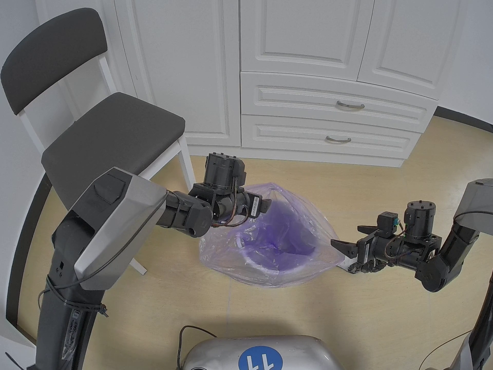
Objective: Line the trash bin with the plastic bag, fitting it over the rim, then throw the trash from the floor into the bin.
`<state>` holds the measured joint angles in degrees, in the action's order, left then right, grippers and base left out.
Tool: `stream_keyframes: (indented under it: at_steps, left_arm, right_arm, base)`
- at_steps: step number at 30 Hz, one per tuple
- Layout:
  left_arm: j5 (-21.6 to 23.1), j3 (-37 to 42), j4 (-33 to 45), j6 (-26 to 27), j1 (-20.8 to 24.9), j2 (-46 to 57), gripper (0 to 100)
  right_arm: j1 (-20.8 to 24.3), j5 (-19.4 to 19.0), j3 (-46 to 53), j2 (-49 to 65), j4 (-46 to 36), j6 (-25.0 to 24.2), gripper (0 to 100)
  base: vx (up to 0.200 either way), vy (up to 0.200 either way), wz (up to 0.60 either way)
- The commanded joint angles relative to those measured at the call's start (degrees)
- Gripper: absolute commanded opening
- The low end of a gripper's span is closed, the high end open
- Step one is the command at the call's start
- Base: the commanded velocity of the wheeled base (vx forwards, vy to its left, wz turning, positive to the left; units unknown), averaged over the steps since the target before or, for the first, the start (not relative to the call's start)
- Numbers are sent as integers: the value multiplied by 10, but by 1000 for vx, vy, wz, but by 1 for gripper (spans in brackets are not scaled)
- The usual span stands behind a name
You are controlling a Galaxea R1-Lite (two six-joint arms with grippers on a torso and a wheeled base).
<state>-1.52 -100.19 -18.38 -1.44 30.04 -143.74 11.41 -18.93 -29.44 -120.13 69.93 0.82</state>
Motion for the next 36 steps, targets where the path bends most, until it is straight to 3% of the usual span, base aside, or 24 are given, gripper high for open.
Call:
stream_keyframes:
  at_steps: [1, 6, 10, 11, 13, 17, 21, 26, 36]
  left_arm:
    - [-2, 75, 50, 20, 13, 77, 100]
    - [-3, 108, 49, 22, 13, 87, 100]
    - [-14, 149, 48, 34, 0, 113, 100]
    - [-24, 159, 48, 40, -5, 116, 100]
    - [-37, 172, 43, 49, -8, 117, 100]
    - [-52, 191, 6, 54, -5, 107, 100]
    - [-88, 224, -62, 56, 10, 91, 100]
    - [-114, 214, -129, 56, 20, 35, 100]
    - [-123, 210, -206, 23, -16, -15, 100]
  right_arm:
    - [67, 97, -39, 58, -46, 6, 100]
    - [106, 122, -66, 36, -53, 17, 100]
    - [103, 159, -132, -23, -101, 129, 100]
    - [97, 196, -160, -43, -112, 168, 100]
    - [93, 237, -195, -67, -122, 202, 100]
    - [90, 240, -222, -103, -126, 204, 100]
    - [59, 232, -223, -135, -119, 194, 100]
    - [40, 197, -241, -143, -130, 147, 100]
    - [34, 195, -286, -172, -124, 117, 100]
  base:
    - [0, 0, 0]
    - [0, 0, 0]
    - [0, 0, 0]
    - [0, 0, 0]
    - [0, 0, 0]
    - [0, 0, 0]
    - [0, 0, 0]
    - [0, 0, 0]
    - [0, 0, 0]
